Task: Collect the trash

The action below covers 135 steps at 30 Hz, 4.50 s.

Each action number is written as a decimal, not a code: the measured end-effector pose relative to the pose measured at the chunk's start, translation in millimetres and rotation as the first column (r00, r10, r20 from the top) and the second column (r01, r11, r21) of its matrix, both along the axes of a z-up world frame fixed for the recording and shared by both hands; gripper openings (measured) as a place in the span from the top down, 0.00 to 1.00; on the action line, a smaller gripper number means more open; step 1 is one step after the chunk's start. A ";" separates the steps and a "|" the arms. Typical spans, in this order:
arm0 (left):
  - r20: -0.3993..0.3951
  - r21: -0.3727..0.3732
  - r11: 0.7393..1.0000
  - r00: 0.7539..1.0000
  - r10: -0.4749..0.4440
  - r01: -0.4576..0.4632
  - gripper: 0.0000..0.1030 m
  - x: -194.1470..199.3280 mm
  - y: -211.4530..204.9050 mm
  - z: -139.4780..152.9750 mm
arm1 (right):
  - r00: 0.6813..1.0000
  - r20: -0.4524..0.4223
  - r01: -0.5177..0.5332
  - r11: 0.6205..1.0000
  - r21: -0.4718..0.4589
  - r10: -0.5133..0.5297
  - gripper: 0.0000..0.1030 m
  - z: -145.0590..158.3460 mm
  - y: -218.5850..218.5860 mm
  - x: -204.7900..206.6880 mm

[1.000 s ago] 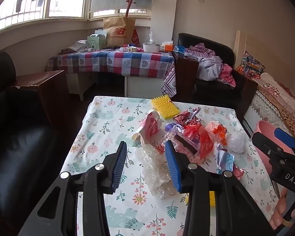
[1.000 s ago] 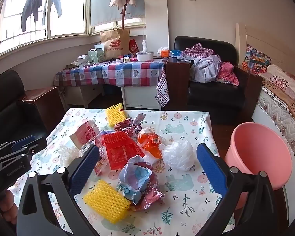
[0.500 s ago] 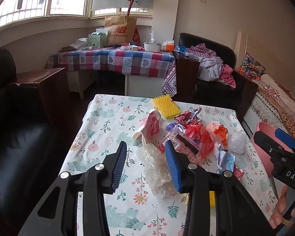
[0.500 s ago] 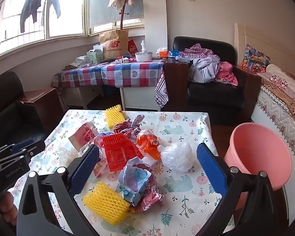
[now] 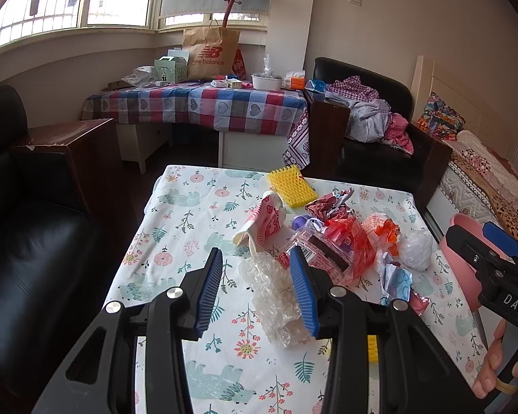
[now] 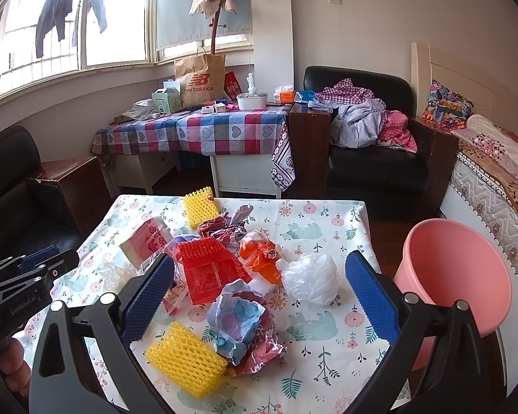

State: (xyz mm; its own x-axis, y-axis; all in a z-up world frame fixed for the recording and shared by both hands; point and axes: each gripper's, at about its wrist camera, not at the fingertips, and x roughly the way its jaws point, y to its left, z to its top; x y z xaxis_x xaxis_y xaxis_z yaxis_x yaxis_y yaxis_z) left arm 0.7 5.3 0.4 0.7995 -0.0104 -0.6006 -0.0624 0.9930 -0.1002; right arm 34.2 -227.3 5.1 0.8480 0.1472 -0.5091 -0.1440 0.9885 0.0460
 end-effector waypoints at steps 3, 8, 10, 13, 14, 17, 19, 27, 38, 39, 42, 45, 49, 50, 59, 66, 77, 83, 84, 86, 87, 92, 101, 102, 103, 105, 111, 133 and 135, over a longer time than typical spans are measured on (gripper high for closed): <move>0.000 0.000 1.000 1.000 0.000 0.000 0.61 0.0 0.2 0.0 | 1.000 -0.002 -0.002 1.000 0.001 0.002 0.03 -0.2 0.0 -0.1; -0.001 0.000 1.000 1.000 -0.001 0.001 0.61 0.2 0.6 0.1 | 1.000 0.000 -0.002 1.000 0.001 0.002 0.03 -0.2 0.6 0.4; -0.001 0.000 1.000 1.000 -0.001 0.001 0.61 0.1 1.1 0.1 | 1.000 0.001 -0.002 1.000 0.001 0.002 0.03 1.2 0.5 1.5; -0.002 -0.001 1.000 1.000 -0.001 0.001 0.61 0.5 1.5 0.0 | 1.000 0.000 -0.002 1.000 0.000 0.002 0.03 0.7 0.8 0.7; -0.002 -0.001 1.000 1.000 0.000 0.000 0.61 0.4 1.6 0.0 | 1.000 0.001 -0.002 1.000 0.000 0.002 0.03 0.4 0.8 0.7; -0.002 -0.002 1.000 1.000 0.000 0.000 0.61 -0.2 0.1 0.2 | 1.000 0.000 -0.002 1.000 0.000 0.002 0.03 1.0 0.6 1.2; -0.001 -0.002 1.000 1.000 0.000 0.000 0.61 -0.2 0.1 0.1 | 1.000 0.001 -0.001 1.000 -0.001 0.001 0.03 0.1 0.9 0.9; -0.003 -0.003 1.000 1.000 0.001 -0.001 0.61 0.0 0.5 -0.4 | 1.000 -0.001 0.001 1.000 0.000 -0.001 0.03 1.0 0.9 2.7; -0.015 -0.025 1.000 1.000 -0.006 0.006 0.61 2.2 3.9 -8.5 | 1.000 -0.007 0.007 1.000 0.006 -0.007 0.03 -0.3 -7.9 4.9; -0.016 -0.029 1.000 1.000 -0.007 0.007 0.61 3.5 5.0 -9.0 | 1.000 -0.007 0.007 1.000 0.008 -0.007 0.03 -0.4 -8.5 4.7; -0.009 -0.041 0.999 1.000 -0.019 0.018 0.61 2.6 7.2 -8.5 | 1.000 -0.006 0.002 1.000 0.007 -0.002 0.03 -0.5 -8.6 5.1; 0.002 -0.057 0.997 0.999 -0.047 0.047 0.48 -1.3 11.3 -7.8 | 1.000 -0.006 -0.005 1.000 0.005 0.005 0.03 -4.0 -10.5 3.7; -0.007 -0.084 0.992 0.996 -0.094 0.093 0.42 -7.9 18.7 -12.6 | 1.000 -0.013 -0.013 1.000 0.001 0.013 0.03 -11.4 -15.0 2.1; -0.015 -0.090 0.991 0.995 -0.104 0.102 0.42 -8.6 20.7 -14.9 | 1.000 -0.020 -0.017 1.000 0.006 0.017 0.03 -13.9 -16.6 1.8; -0.148 -0.187 0.978 0.981 -0.126 0.098 0.42 1.9 24.7 -48.4 | 0.995 -0.070 -0.068 0.997 0.024 0.070 0.03 -33.1 -28.6 -4.1; -0.201 -0.157 0.982 0.969 -0.141 0.110 0.43 24.2 4.0 -62.9 | 0.994 -0.095 -0.055 0.998 0.043 0.059 0.03 -44.4 -42.8 -4.4; -0.168 -0.135 0.979 0.970 -0.173 0.151 0.88 22.0 -0.9 -59.8 | 0.994 -0.098 -0.044 0.998 0.046 0.048 0.03 -42.8 -70.5 29.4; -0.138 -0.135 0.980 0.977 -0.164 0.146 0.91 15.6 6.1 -46.1 | 0.978 -0.191 -0.086 0.996 0.018 0.088 0.16 -58.8 -66.2 70.0; -0.136 -0.137 0.980 0.977 -0.162 0.143 0.95 14.5 6.6 -44.9 | 0.972 -0.212 -0.095 0.995 0.017 0.096 0.18 -63.9 -64.8 76.7; -0.131 -0.136 0.980 0.978 -0.160 0.142 0.98 12.5 6.8 -42.8 | 0.965 -0.239 -0.103 0.995 0.013 0.104 0.25 -70.8 -62.7 84.5; -0.129 -0.136 0.980 0.979 -0.161 0.143 0.99 11.4 6.8 -41.5 | 0.961 -0.256 -0.106 0.994 0.014 0.106 0.34 -74.8 -62.0 88.0; -0.114 -0.126 0.979 0.978 -0.172 0.157 0.99 7.6 2.9 -37.1 | 0.946 -0.298 -0.109 0.992 0.068 0.124 0.70 -85.3 -66.7 89.4; -0.043 -0.115 0.970 0.974 -0.222 0.215 1.00 5.9 -16.5 -10.1 | 0.970 -0.209 -0.091 0.984 0.154 0.123 0.78 -56.6 -87.4 52.0; -0.030 -0.114 0.967 0.973 -0.231 0.226 1.00 6.2 -19.7 -5.5 | 0.974 -0.193 -0.085 0.983 0.160 0.116 0.78 -51.6 -90.4 47.4; -0.013 -0.112 0.964 0.969 -0.245 0.242 1.00 6.7 -25.3 0.8 | 0.978 -0.179 -0.080 0.983 0.167 0.110 0.78 -47.1 -94.1 43.6; 0.013 -0.103 0.957 0.962 -0.272 0.272 1.00 8.8 -36.4 10.5 | 0.984 -0.155 -0.064 0.981 0.183 0.093 0.78 -38.5 -103.2 36.1; 0.083 -0.083 0.919 0.922 -0.378 0.384 1.00 19.3 -81.8 37.5 | 0.993 -0.113 -0.001 0.981 0.193 0.023 0.78 -25.2 -132.3 20.3; 0.065 -0.146 0.653 0.666 -0.743 0.743 1.00 81.0 -315.3 24.6 | 0.941 -0.176 0.321 0.930 0.181 -0.291 0.78 -55.4 -245.8 1.2; 0.037 -0.167 0.652 0.665 -0.746 0.740 1.00 87.8 -329.7 14.9 | 0.935 -0.191 0.331 0.928 0.171 -0.298 0.78 -61.4 -248.8 3.3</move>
